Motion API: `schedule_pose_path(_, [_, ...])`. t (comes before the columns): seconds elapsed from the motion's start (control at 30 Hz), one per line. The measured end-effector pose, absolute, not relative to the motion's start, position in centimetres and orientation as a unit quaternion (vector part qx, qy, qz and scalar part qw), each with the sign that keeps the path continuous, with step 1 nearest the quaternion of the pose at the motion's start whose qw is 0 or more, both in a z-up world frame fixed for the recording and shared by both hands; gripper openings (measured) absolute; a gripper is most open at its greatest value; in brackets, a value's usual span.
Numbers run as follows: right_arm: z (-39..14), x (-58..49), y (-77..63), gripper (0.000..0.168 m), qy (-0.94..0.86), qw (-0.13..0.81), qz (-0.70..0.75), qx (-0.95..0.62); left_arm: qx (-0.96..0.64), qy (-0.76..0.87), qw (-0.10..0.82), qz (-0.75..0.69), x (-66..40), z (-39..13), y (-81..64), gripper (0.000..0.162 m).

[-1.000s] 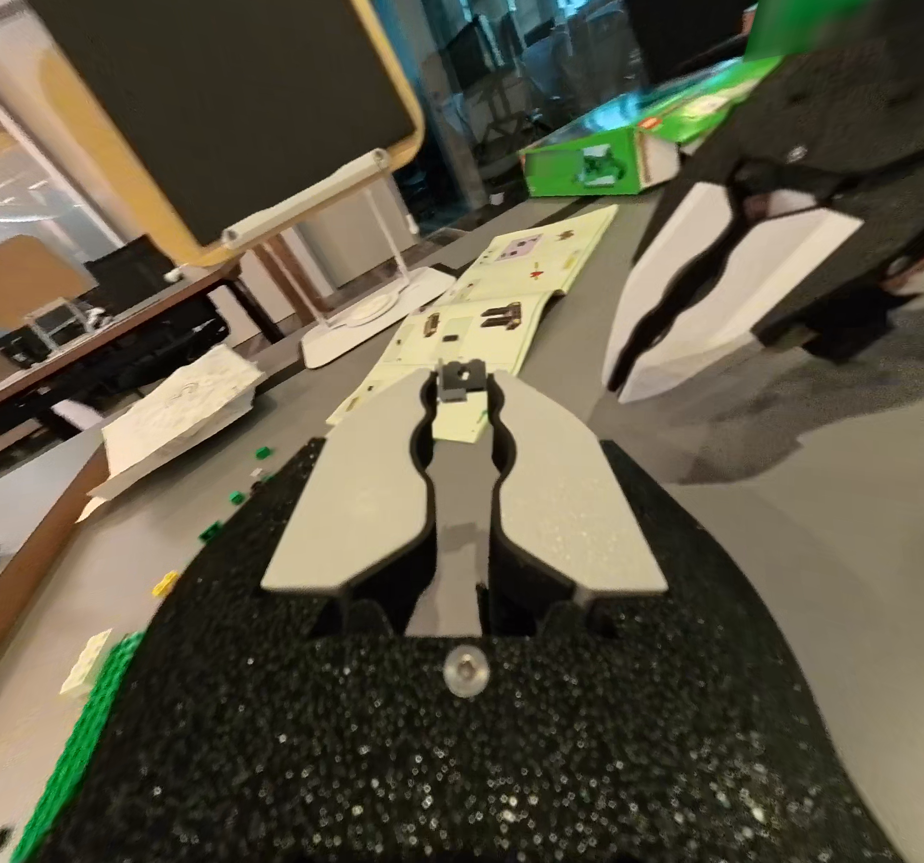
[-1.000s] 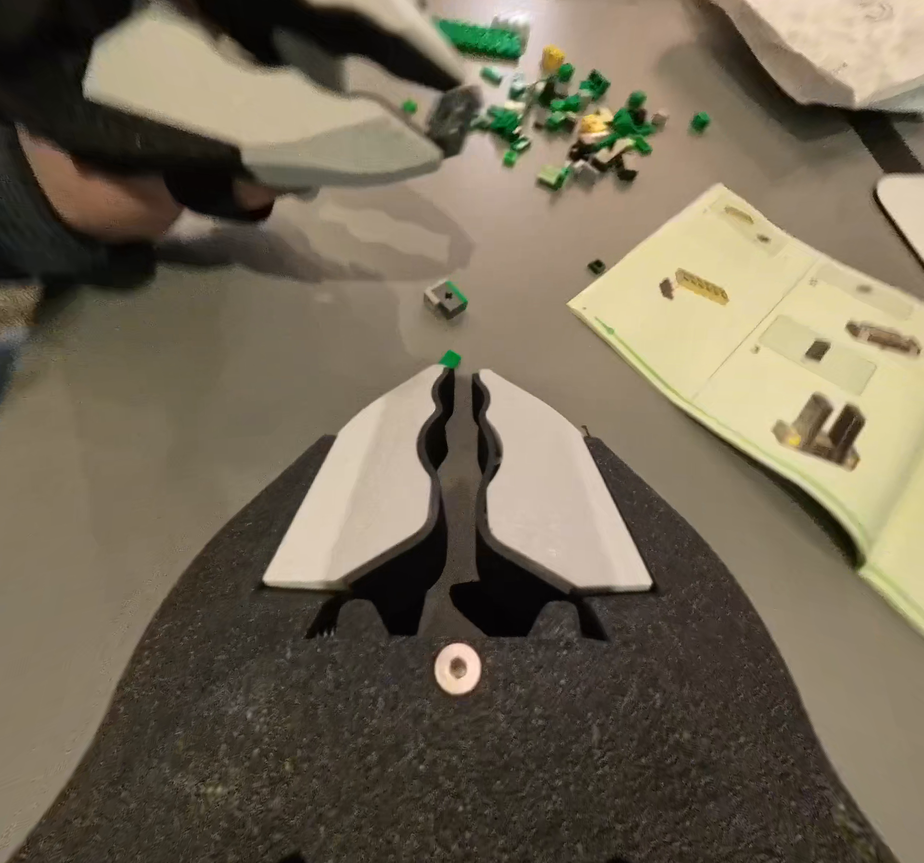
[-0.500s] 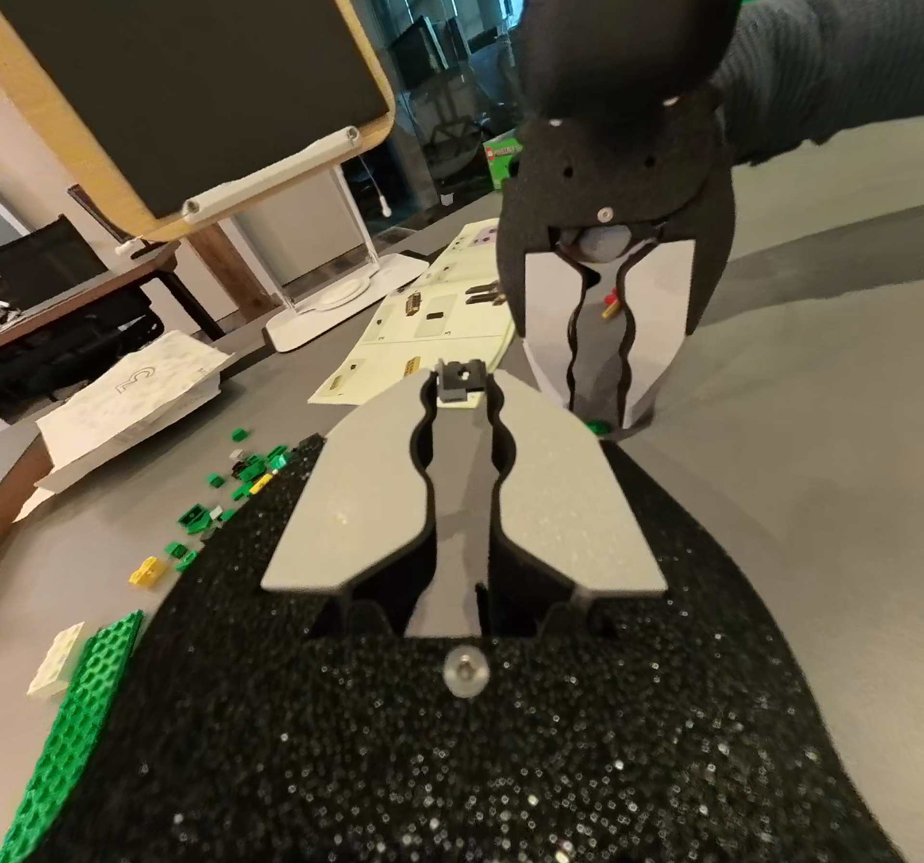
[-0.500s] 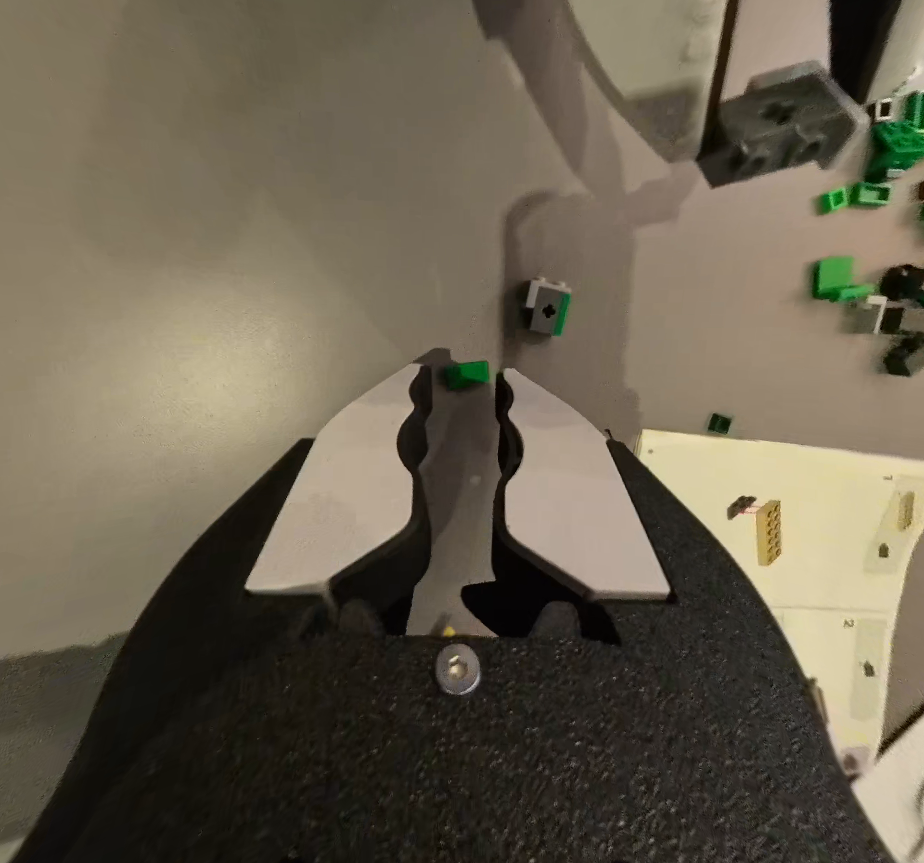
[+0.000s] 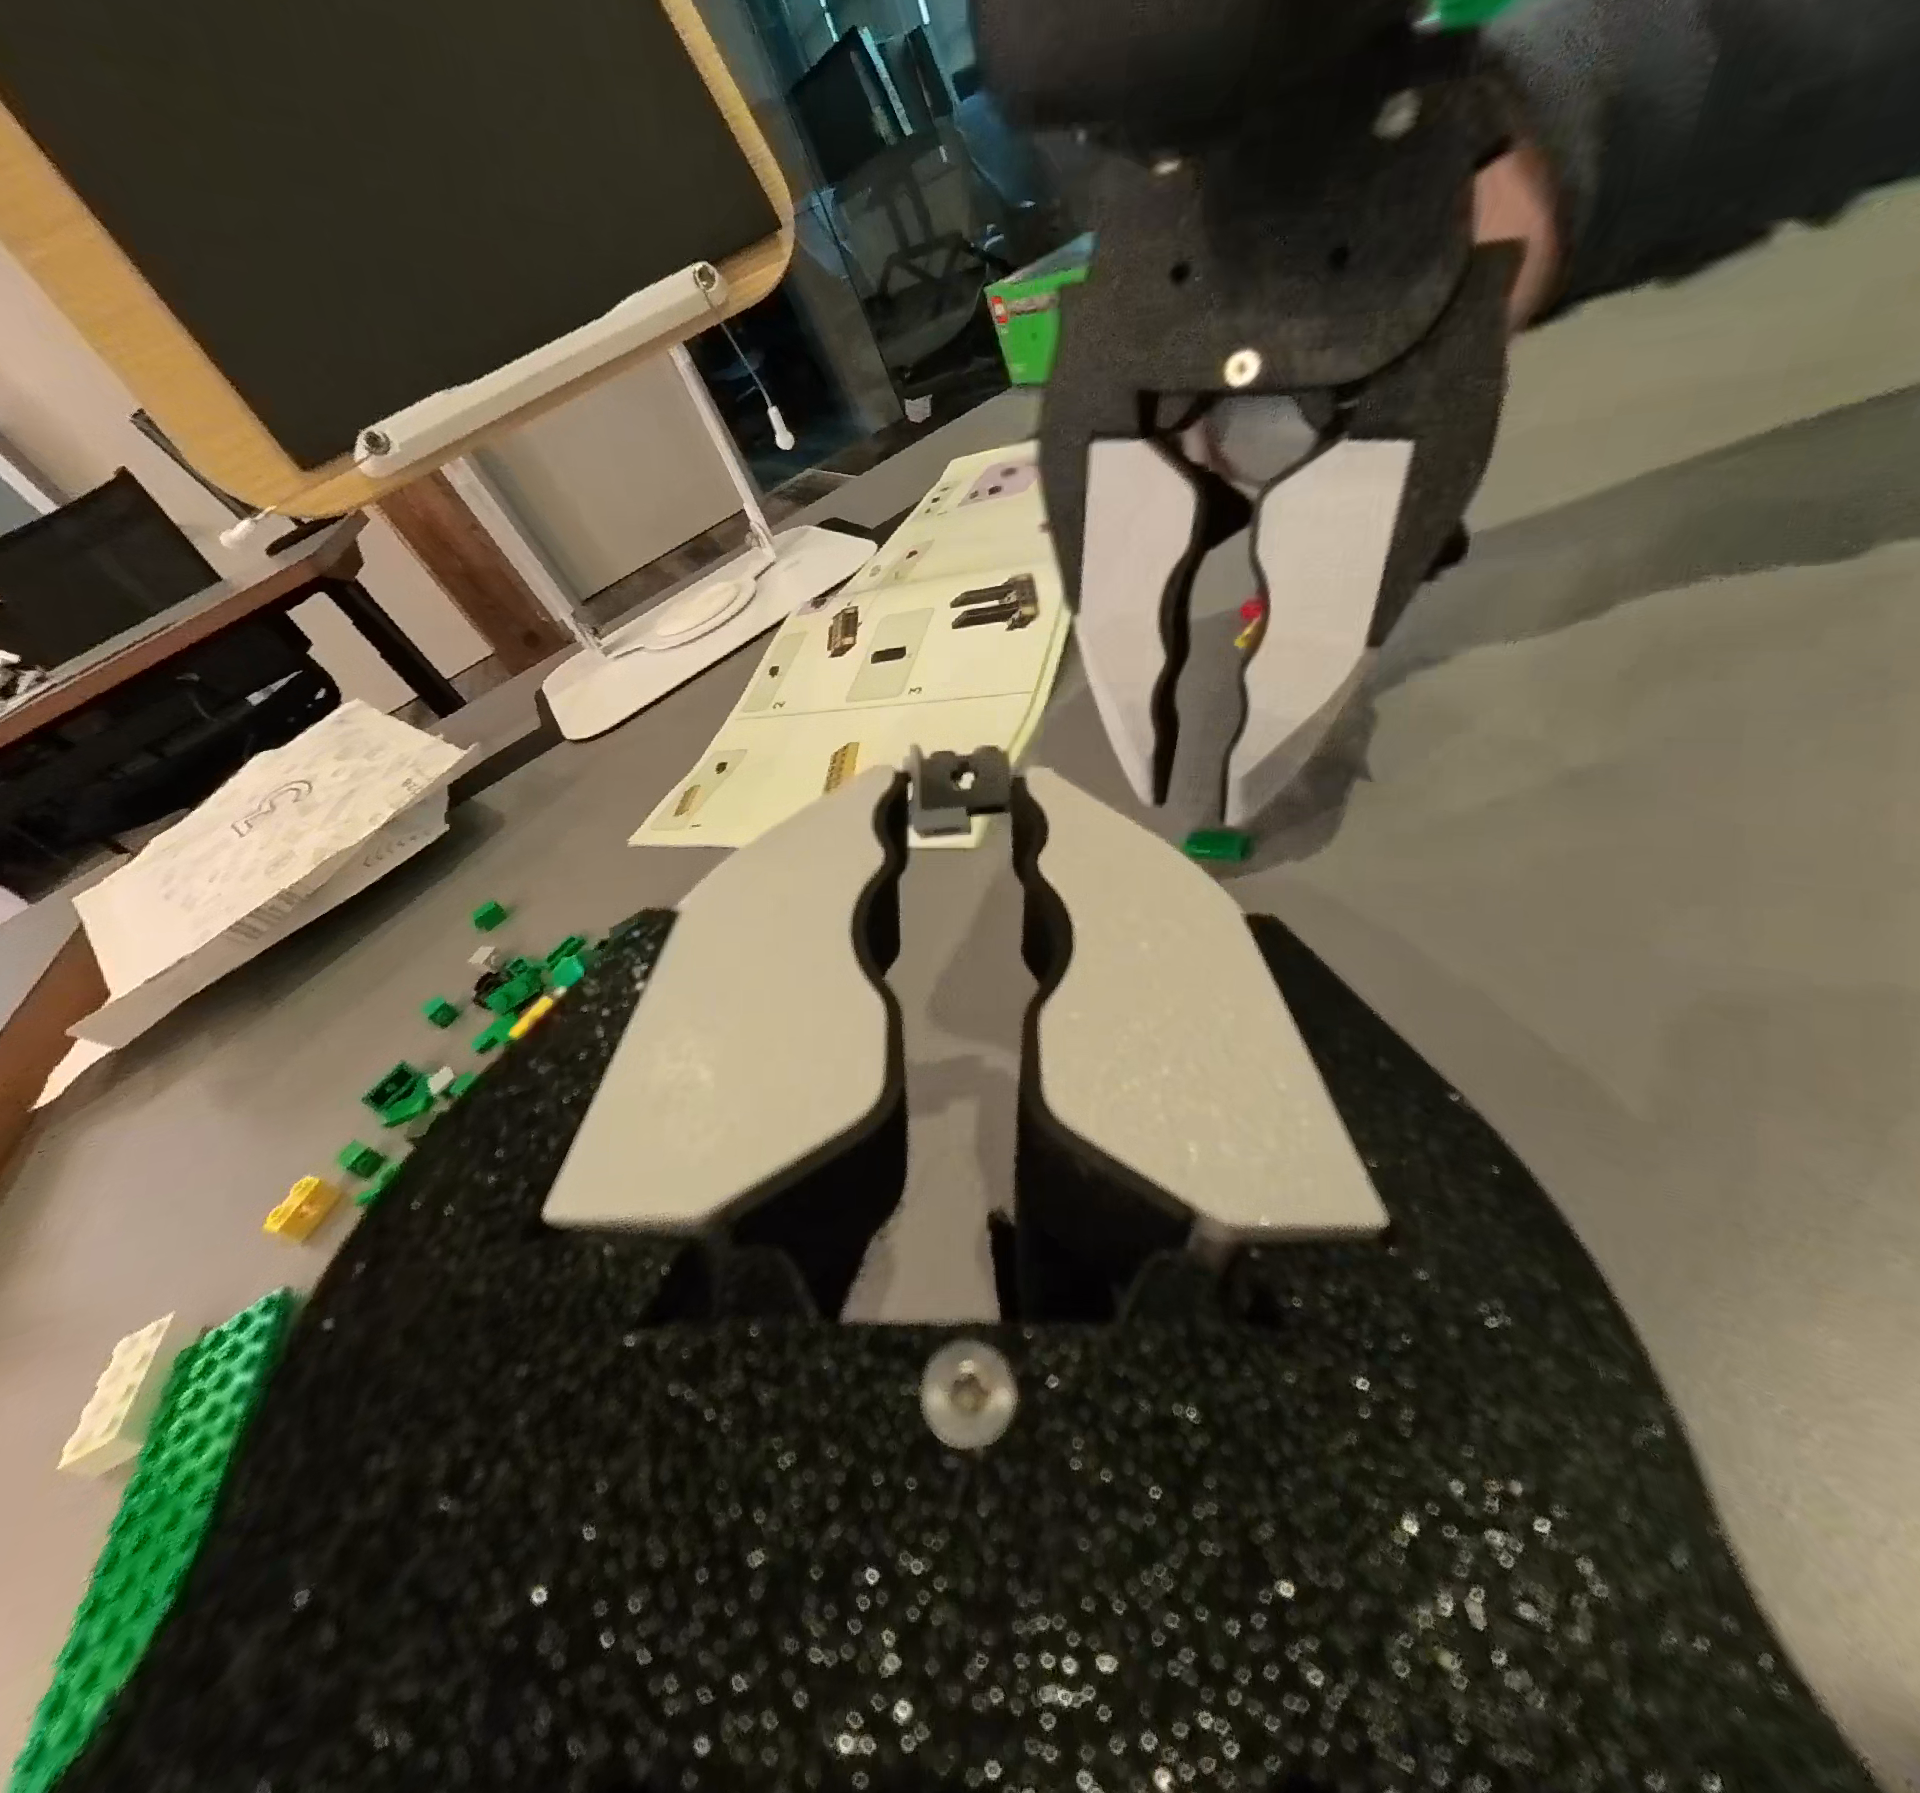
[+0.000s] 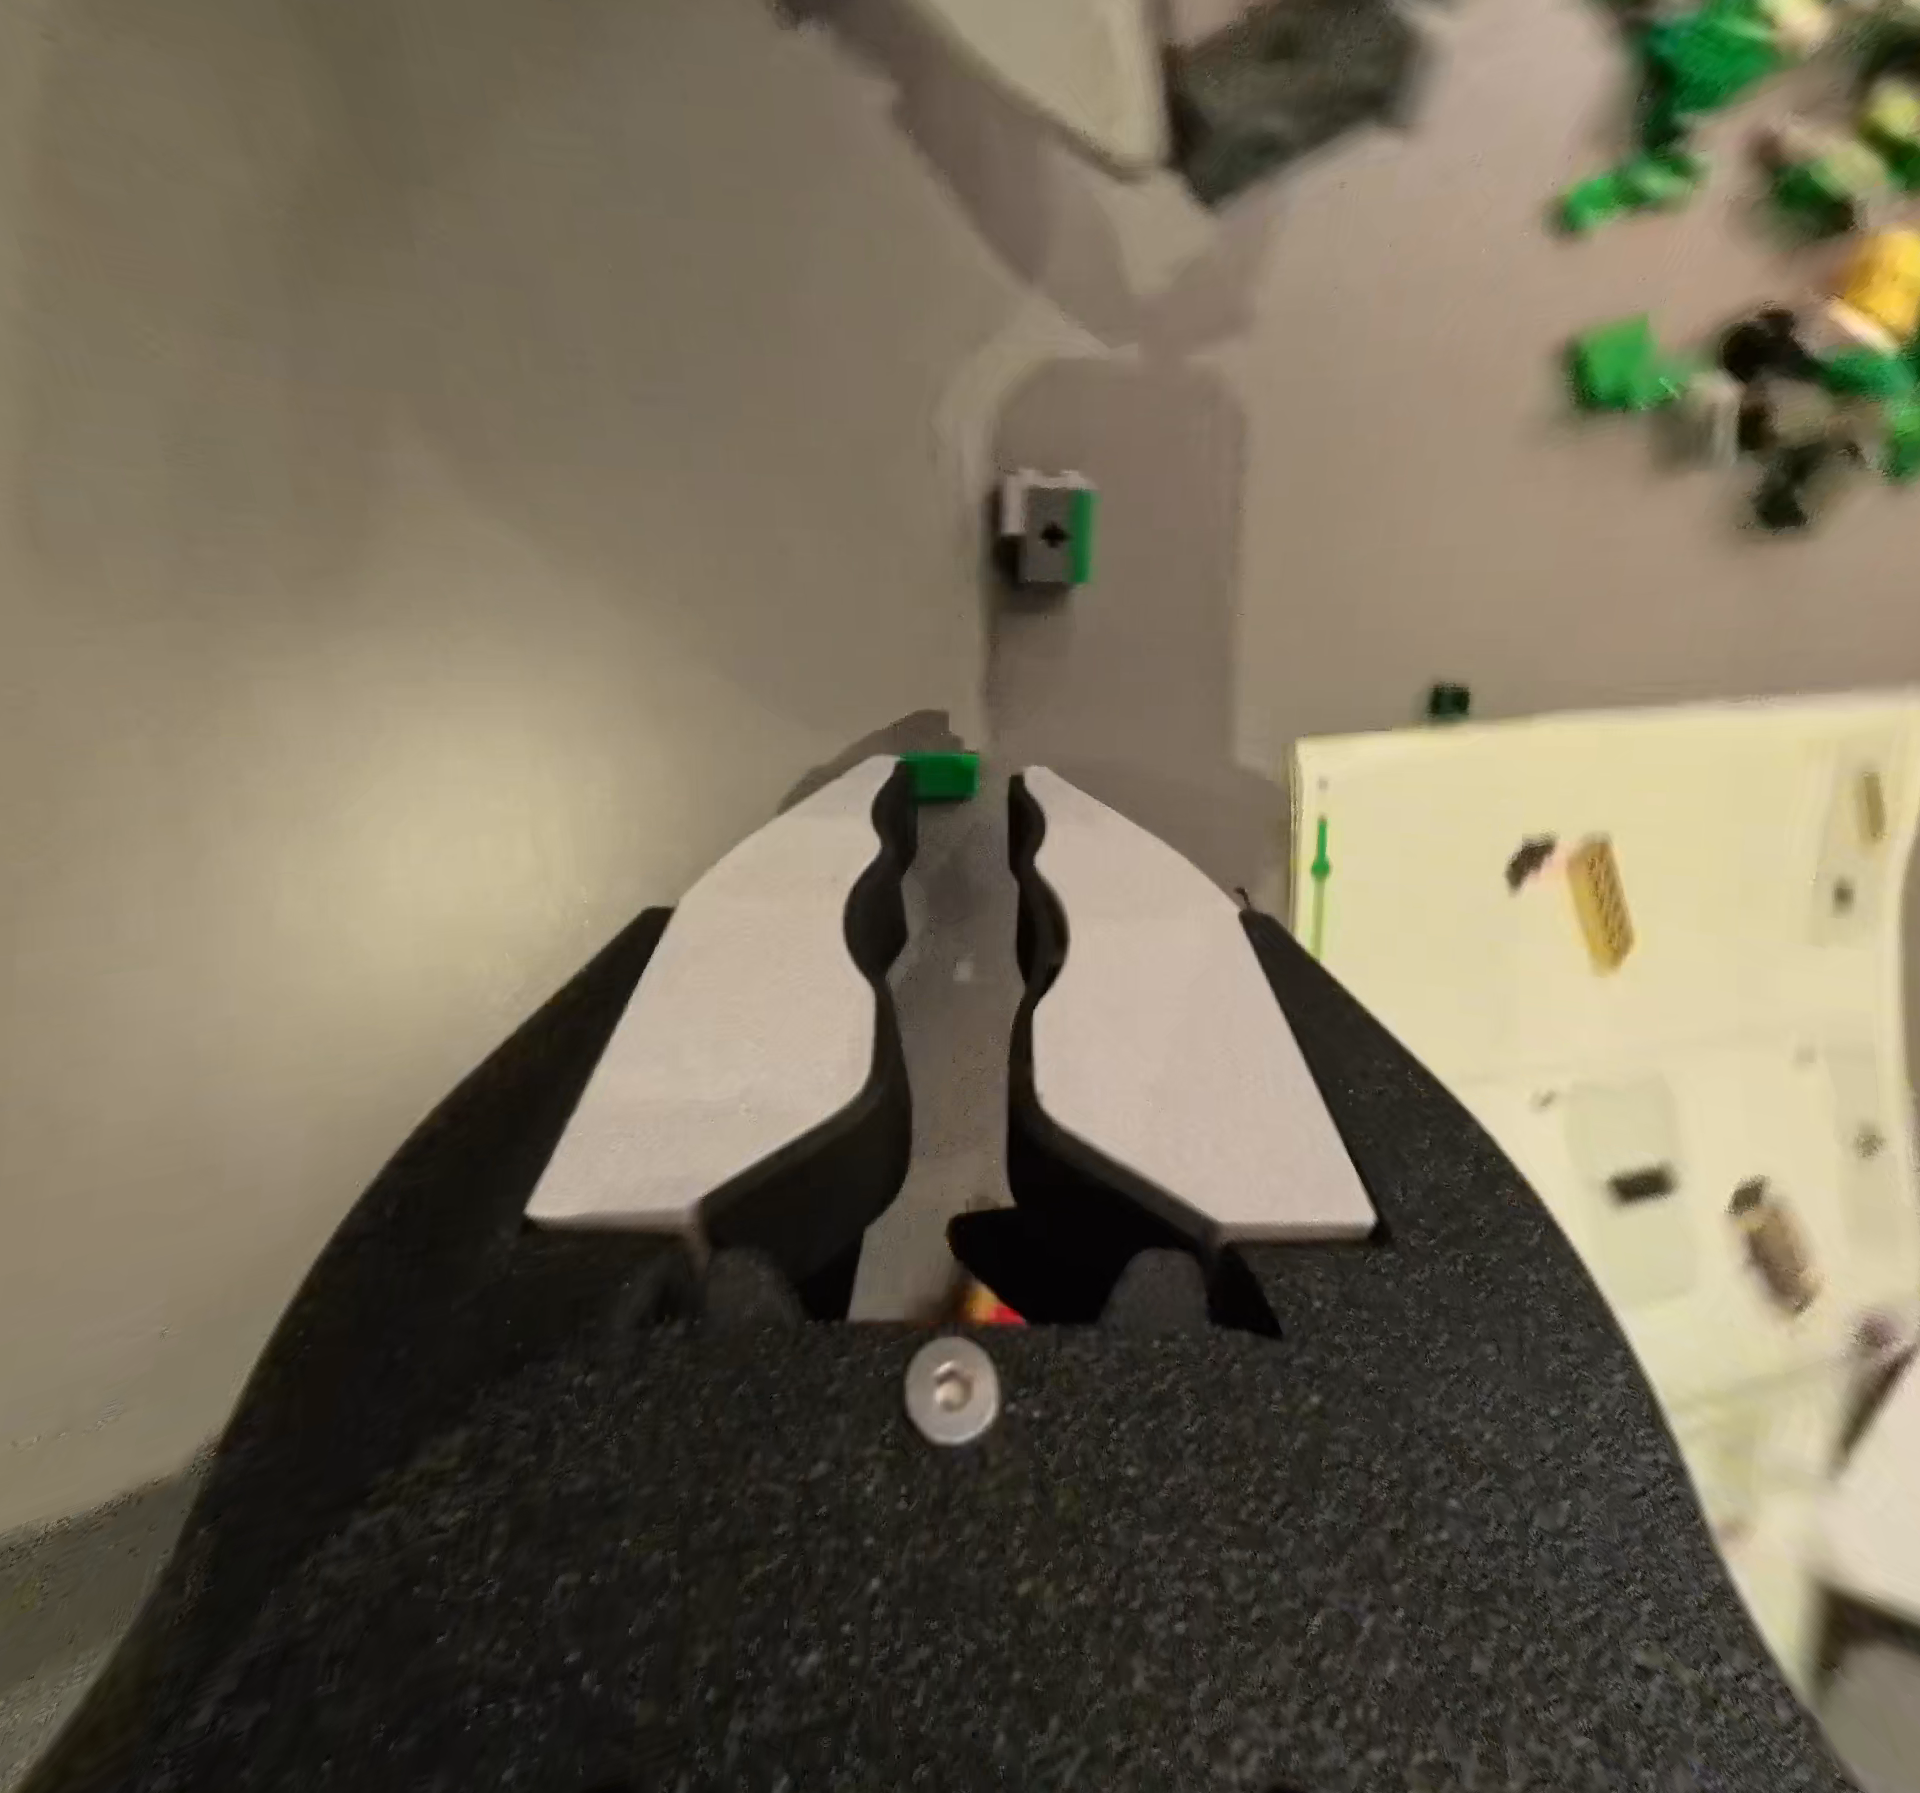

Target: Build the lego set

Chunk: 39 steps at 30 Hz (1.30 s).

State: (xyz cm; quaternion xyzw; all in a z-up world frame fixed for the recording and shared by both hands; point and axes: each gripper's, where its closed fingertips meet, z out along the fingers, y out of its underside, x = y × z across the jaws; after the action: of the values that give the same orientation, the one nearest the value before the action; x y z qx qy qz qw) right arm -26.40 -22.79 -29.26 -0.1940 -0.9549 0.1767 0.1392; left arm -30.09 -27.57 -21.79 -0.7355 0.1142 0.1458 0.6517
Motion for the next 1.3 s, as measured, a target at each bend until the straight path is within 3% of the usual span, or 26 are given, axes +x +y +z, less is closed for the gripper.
schedule_pose_path(0.03, [-29.0,-26.6,-22.6,0.015,-0.932,0.161,0.198,-0.257,-0.734,0.110,0.652,0.151,-30.2,-21.7,-27.6,0.018])
schedule_pose_path(0.2, [-29.7,-25.3,-22.7,0.013,-0.769,0.177,0.304,-0.534,-0.729,0.110,0.644,0.205,-30.6,-21.3,-27.8,0.018])
schedule_pose_path(0.33, [-30.0,-24.7,-23.0,0.014,-0.692,0.206,0.321,-0.612,-0.729,0.123,0.629,0.240,-30.5,-21.4,-27.7,0.018])
schedule_pose_path(0.67, [-30.4,-26.1,-22.6,0.010,-0.687,0.280,0.229,-0.630,-0.725,0.143,0.620,0.265,-30.0,-21.4,-27.6,0.018])
schedule_pose_path(0.97, [-30.4,-26.3,-22.6,0.008,-0.708,0.280,0.224,-0.608,-0.724,0.138,0.628,0.250,-30.1,-21.3,-27.7,0.018])
schedule_pose_path(1.13, [-30.1,-26.2,-21.9,0.008,-0.712,0.283,0.264,-0.585,-0.718,0.165,0.634,0.234,-29.2,-21.3,-27.5,0.018])
schedule_pose_path(1.3, [-26.0,-25.2,-21.5,0.007,-0.629,0.256,0.457,-0.574,-0.736,0.214,0.611,0.197,-27.4,-22.2,-26.0,0.018])
